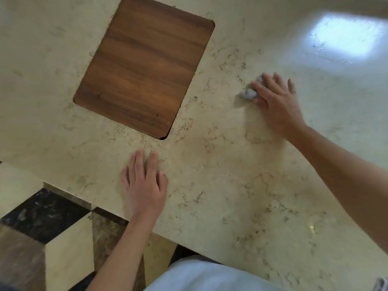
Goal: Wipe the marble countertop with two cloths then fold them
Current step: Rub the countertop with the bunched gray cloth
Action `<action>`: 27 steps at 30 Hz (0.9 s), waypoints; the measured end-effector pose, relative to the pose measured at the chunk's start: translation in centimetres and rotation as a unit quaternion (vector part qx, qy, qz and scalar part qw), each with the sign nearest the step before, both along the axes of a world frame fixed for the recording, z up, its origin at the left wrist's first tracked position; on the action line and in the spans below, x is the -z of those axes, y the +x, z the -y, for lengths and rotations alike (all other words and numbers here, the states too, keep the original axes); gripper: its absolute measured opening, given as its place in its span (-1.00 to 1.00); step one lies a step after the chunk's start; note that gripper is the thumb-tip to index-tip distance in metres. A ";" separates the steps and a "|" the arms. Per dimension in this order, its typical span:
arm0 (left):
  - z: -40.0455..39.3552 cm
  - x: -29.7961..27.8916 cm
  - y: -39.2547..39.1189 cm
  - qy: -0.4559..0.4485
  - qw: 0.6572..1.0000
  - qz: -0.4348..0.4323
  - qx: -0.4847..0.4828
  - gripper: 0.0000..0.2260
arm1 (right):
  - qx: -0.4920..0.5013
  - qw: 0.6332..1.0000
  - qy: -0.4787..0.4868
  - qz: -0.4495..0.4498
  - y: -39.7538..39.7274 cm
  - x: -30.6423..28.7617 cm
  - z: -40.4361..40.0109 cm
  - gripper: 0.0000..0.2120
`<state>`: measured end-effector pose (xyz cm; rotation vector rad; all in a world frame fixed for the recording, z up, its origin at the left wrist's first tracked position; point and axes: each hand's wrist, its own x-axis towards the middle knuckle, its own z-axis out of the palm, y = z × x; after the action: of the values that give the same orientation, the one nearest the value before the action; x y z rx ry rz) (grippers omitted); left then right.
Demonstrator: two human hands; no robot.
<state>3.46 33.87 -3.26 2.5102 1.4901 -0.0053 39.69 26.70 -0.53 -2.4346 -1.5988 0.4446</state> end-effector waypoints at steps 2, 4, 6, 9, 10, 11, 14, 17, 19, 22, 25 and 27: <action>0.0 0.1 0.0 0.005 1.000 0.003 0.004 -0.53 | 0.075 0.996 0.032 0.047 2.0 0.7 -2.8 -0.57; 0.1 0.2 -0.1 0.008 1.000 0.005 0.005 -0.54 | 0.063 0.992 0.071 0.079 -2.4 2.2 -3.8 -0.54; 0.0 0.3 -0.1 0.008 1.000 0.011 0.002 -0.54 | -0.038 0.994 0.091 0.044 -12.0 3.6 -1.3 -0.49; -0.1 0.2 0.0 0.006 1.000 0.022 0.003 -0.55 | -0.253 0.958 0.110 -0.075 -20.6 2.8 5.9 -0.52; -0.1 0.1 0.0 0.007 1.000 0.024 0.007 -0.54 | -0.322 0.937 0.074 -0.110 -21.7 2.3 8.4 -0.53; 0.0 0.0 0.0 0.005 1.000 0.026 0.009 -0.54 | -0.371 0.919 0.046 -0.125 -21.5 1.4 9.9 -0.53; 0.1 -0.6 0.3 -0.009 0.999 0.039 -0.005 -0.56 | -0.300 0.951 0.027 -0.068 -11.2 0.9 9.0 -0.53; 0.9 -1.3 2.4 -0.012 0.994 0.097 0.049 -0.63 | 0.001 0.999 0.010 0.052 4.5 0.7 6.2 -0.46; 2.0 -1.4 5.4 0.007 0.980 0.135 0.148 -0.66 | 0.125 0.991 -0.001 0.056 9.7 0.7 6.6 -0.50; 2.6 -0.9 11.3 0.005 0.959 0.157 0.235 -0.65 | 0.142 0.988 0.045 0.040 4.3 2.2 7.6 -0.53; 1.3 -1.1 16.2 -0.010 0.964 0.121 0.237 -0.61 | 0.000 0.996 0.090 -0.004 -8.3 2.4 11.6 -0.51; 0.4 -1.1 18.3 -0.033 0.966 0.072 0.247 -0.58 | -0.176 0.978 0.080 -0.084 -16.6 1.4 15.8 -0.60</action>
<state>21.77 33.51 -2.16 2.6881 0.7676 0.0446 23.08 10.87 -1.89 -1.9456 -1.9125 0.5355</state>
